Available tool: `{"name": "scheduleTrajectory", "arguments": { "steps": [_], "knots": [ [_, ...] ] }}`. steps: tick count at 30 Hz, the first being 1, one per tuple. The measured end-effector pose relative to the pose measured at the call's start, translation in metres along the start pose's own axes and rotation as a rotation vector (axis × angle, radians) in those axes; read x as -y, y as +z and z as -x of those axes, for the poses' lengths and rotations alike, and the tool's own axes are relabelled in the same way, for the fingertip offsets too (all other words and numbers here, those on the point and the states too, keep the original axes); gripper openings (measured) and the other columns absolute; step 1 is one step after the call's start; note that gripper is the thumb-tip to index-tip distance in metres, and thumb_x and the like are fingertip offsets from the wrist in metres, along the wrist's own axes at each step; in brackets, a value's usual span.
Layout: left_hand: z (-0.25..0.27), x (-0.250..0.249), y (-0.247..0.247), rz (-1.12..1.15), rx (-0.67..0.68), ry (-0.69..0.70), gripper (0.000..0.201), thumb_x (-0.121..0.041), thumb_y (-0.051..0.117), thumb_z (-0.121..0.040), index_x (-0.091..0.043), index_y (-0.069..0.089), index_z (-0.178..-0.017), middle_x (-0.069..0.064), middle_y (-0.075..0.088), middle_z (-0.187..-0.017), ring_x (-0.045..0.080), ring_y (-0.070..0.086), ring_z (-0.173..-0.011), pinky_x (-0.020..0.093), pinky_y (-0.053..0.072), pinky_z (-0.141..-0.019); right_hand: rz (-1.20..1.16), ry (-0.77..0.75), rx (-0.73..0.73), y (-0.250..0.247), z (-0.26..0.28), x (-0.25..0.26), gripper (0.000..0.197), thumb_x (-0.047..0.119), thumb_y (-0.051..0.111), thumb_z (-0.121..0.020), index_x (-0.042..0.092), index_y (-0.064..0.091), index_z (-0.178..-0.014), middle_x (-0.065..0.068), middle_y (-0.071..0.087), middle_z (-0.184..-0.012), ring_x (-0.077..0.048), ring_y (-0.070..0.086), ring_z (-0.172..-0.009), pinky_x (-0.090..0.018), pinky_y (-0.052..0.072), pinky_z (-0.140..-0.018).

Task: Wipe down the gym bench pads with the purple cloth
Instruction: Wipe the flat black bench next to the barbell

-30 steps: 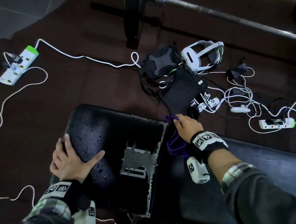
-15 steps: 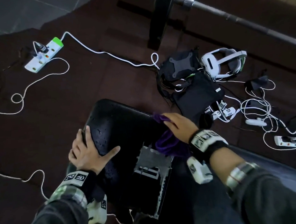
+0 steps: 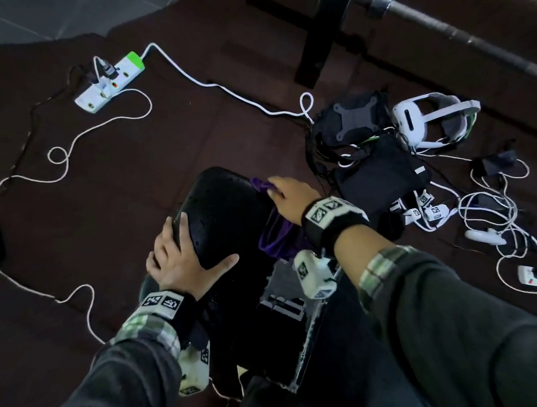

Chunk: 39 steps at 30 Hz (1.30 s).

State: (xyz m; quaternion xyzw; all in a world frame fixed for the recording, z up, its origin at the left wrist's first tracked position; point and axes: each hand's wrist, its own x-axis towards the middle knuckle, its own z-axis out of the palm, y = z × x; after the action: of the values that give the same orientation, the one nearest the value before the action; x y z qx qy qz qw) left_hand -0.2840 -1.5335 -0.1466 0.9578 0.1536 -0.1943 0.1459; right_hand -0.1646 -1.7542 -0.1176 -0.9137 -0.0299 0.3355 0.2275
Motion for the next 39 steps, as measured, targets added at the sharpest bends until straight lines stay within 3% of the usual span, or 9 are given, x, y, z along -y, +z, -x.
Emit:
{"name": "scheduleTrajectory", "arguments": {
  "steps": [7, 11, 13, 16, 20, 26, 31, 35, 39],
  "knots": [
    [0.001, 0.001, -0.003, -0.005, 0.048, -0.003, 0.128, -0.1, 0.02, -0.045, -0.034, -0.009, -0.151, 0.003, -0.002, -0.161, 0.029, 0.009, -0.144, 0.052, 0.012, -0.114, -0.123, -0.066, -0.154, 0.007, 0.044, -0.056, 0.037, 0.024, 0.049, -0.096, 0.017, 0.049, -0.132, -0.01, 0.054, -0.127, -0.026, 0.051, -0.118, -0.022, 0.031, -0.095],
    [0.0, 0.002, -0.006, -0.001, 0.112, -0.005, 0.126, -0.099, 0.019, -0.045, -0.036, -0.018, -0.149, -0.001, -0.011, -0.16, 0.026, 0.002, -0.144, 0.05, 0.007, -0.115, -0.035, -0.016, -0.261, 0.02, 0.077, -0.099, 0.038, 0.027, 0.048, -0.095, 0.013, 0.054, -0.129, -0.015, 0.056, -0.125, -0.032, 0.052, -0.117, -0.036, 0.039, -0.1],
    [-0.001, 0.005, -0.011, 0.076, 0.105, 0.017, 0.118, -0.094, 0.032, -0.056, -0.038, -0.01, -0.151, -0.002, -0.006, -0.161, 0.024, 0.004, -0.145, 0.048, 0.007, -0.115, 0.006, -0.01, -0.303, 0.025, 0.078, -0.098, 0.042, 0.031, 0.044, -0.093, 0.01, 0.055, -0.128, -0.018, 0.057, -0.124, -0.035, 0.053, -0.115, -0.038, 0.04, -0.098],
    [0.0, 0.02, -0.019, 0.258, -0.007, 0.076, 0.082, -0.063, 0.055, -0.084, -0.038, 0.015, -0.151, -0.001, 0.016, -0.159, 0.023, 0.02, -0.144, 0.049, 0.02, -0.112, 0.032, -0.06, -0.357, 0.028, 0.068, -0.081, 0.055, 0.037, 0.033, -0.087, 0.003, 0.06, -0.12, -0.021, 0.062, -0.115, -0.038, 0.059, -0.106, -0.04, 0.045, -0.091],
    [0.011, 0.042, -0.015, 0.234, 0.031, -0.078, 0.066, -0.058, 0.042, -0.092, -0.049, 0.01, -0.149, 0.01, 0.033, -0.148, 0.033, 0.035, -0.132, 0.052, 0.031, -0.104, 0.079, -0.188, -0.344, 0.031, 0.035, -0.042, 0.05, 0.032, 0.035, -0.088, 0.002, 0.06, -0.119, -0.021, 0.061, -0.118, -0.042, 0.06, -0.104, -0.051, 0.047, -0.092],
    [0.007, 0.044, -0.017, 0.233, 0.117, -0.102, 0.064, -0.058, 0.039, -0.094, -0.051, 0.005, -0.148, 0.009, 0.032, -0.147, 0.033, 0.035, -0.13, 0.051, 0.028, -0.105, 0.463, -0.464, -0.268, 0.063, 0.026, 0.013, 0.049, 0.019, 0.036, -0.085, 0.013, 0.054, -0.13, -0.013, 0.046, -0.14, -0.052, 0.04, -0.123, -0.067, 0.03, -0.099],
    [0.007, 0.046, -0.016, 0.213, 0.136, -0.106, 0.064, -0.059, 0.036, -0.094, -0.053, 0.0, -0.146, 0.007, 0.03, -0.148, 0.031, 0.033, -0.131, 0.05, 0.028, -0.105, 0.548, -0.81, -0.207, 0.08, 0.084, -0.029, 0.057, 0.01, 0.039, -0.079, 0.024, 0.046, -0.133, -0.002, 0.044, -0.142, -0.039, 0.03, -0.134, -0.055, 0.027, -0.107],
    [0.006, 0.044, -0.017, 0.207, 0.152, -0.103, 0.064, -0.058, 0.036, -0.094, -0.051, 0.0, -0.148, 0.006, 0.028, -0.15, 0.031, 0.031, -0.133, 0.05, 0.028, -0.106, 0.467, -0.699, -0.233, 0.055, 0.091, -0.064, 0.059, 0.011, 0.035, -0.079, 0.029, 0.04, -0.136, 0.0, 0.038, -0.146, -0.033, 0.023, -0.137, -0.051, 0.03, -0.107],
    [0.005, 0.044, -0.017, 0.198, 0.164, -0.102, 0.064, -0.059, 0.034, -0.095, -0.051, -0.002, -0.147, 0.006, 0.027, -0.151, 0.03, 0.029, -0.135, 0.05, 0.028, -0.106, 0.364, -0.429, -0.315, 0.038, 0.059, -0.042, 0.061, 0.004, 0.046, -0.076, 0.026, 0.041, -0.132, -0.01, 0.044, -0.142, -0.049, 0.035, -0.128, -0.062, 0.038, -0.096]
  ]
}}
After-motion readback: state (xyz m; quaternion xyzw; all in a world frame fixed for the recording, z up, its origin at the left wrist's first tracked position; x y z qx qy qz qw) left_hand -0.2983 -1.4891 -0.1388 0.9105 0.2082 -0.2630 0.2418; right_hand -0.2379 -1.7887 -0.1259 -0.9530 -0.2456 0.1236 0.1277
